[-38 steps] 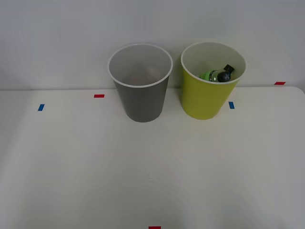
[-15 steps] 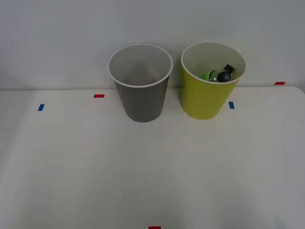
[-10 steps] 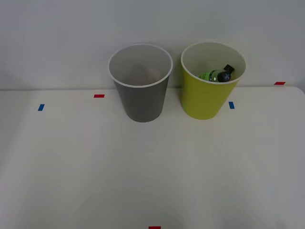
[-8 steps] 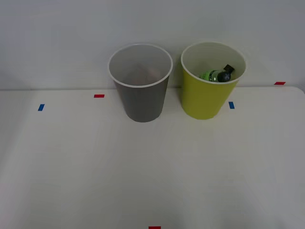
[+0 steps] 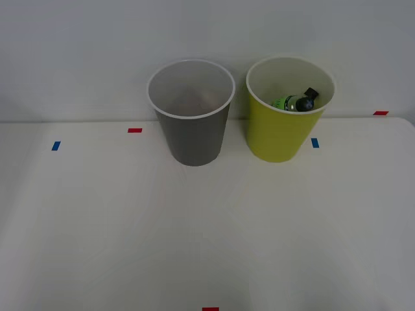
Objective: Put cans in the gray bin, plastic bottles in the light green bin
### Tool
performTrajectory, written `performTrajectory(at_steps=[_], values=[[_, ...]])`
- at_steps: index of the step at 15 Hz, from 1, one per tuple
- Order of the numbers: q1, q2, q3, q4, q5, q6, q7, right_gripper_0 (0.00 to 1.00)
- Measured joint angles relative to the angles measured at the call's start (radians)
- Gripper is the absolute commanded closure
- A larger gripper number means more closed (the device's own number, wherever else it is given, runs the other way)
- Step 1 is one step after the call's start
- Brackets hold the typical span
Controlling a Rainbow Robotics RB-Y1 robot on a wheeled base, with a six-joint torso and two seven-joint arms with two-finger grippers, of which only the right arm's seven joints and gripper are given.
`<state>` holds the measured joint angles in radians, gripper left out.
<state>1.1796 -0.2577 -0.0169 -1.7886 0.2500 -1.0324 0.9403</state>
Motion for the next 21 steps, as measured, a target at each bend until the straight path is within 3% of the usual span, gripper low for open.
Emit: performTrajectory(at_steps=[21], values=[[0.000,0.000,0.000,0.000,0.000,0.000,0.000,0.00]])
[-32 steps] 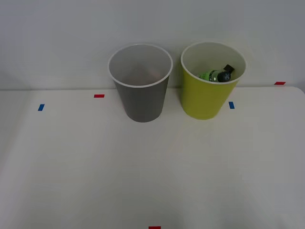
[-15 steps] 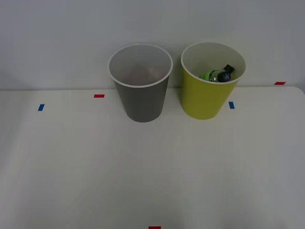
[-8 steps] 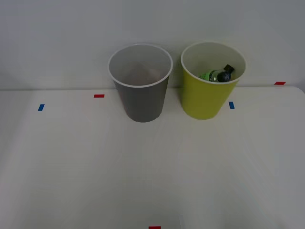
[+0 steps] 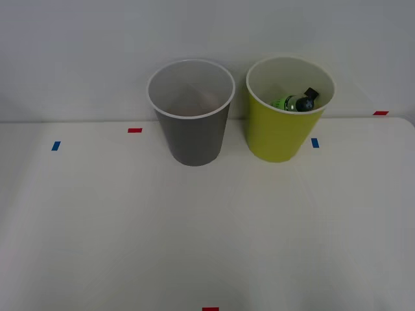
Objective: Put cans in the gray bin, plastic bottles in the light green bin
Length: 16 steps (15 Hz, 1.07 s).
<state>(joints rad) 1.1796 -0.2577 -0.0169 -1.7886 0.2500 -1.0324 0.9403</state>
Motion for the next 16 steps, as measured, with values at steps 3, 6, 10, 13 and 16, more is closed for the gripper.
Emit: performTrajectory(at_steps=[3,6,10,13,16], values=[[0.000,0.000,0.000,0.000,0.000,0.000,0.000,0.00],[0.000,0.000,0.000,0.000,0.000,0.000,0.000,0.00],[0.000,0.000,0.000,0.000,0.000,0.000,0.000,0.00],[0.000,0.000,0.000,0.000,0.000,0.000,0.000,0.00],[0.000,0.000,0.000,0.000,0.000,0.000,0.000,0.00]])
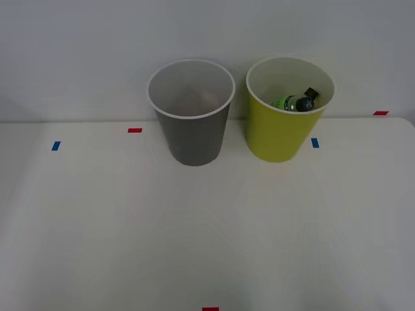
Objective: Put cans in the gray bin, plastic bottles in the light green bin
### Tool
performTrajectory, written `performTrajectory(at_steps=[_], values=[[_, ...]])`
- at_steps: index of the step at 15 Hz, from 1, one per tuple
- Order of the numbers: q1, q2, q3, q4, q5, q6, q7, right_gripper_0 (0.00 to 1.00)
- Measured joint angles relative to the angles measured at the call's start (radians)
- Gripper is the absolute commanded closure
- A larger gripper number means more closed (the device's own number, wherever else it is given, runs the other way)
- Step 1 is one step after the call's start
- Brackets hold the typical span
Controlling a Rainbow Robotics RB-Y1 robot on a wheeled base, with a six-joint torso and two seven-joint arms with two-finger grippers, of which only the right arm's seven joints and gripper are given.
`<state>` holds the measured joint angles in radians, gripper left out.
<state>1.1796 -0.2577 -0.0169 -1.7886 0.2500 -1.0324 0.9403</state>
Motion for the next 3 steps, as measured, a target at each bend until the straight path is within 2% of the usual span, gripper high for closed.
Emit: performTrajectory(at_steps=[3], values=[[0.000,0.000,0.000,0.000,0.000,0.000,0.000,0.00]])
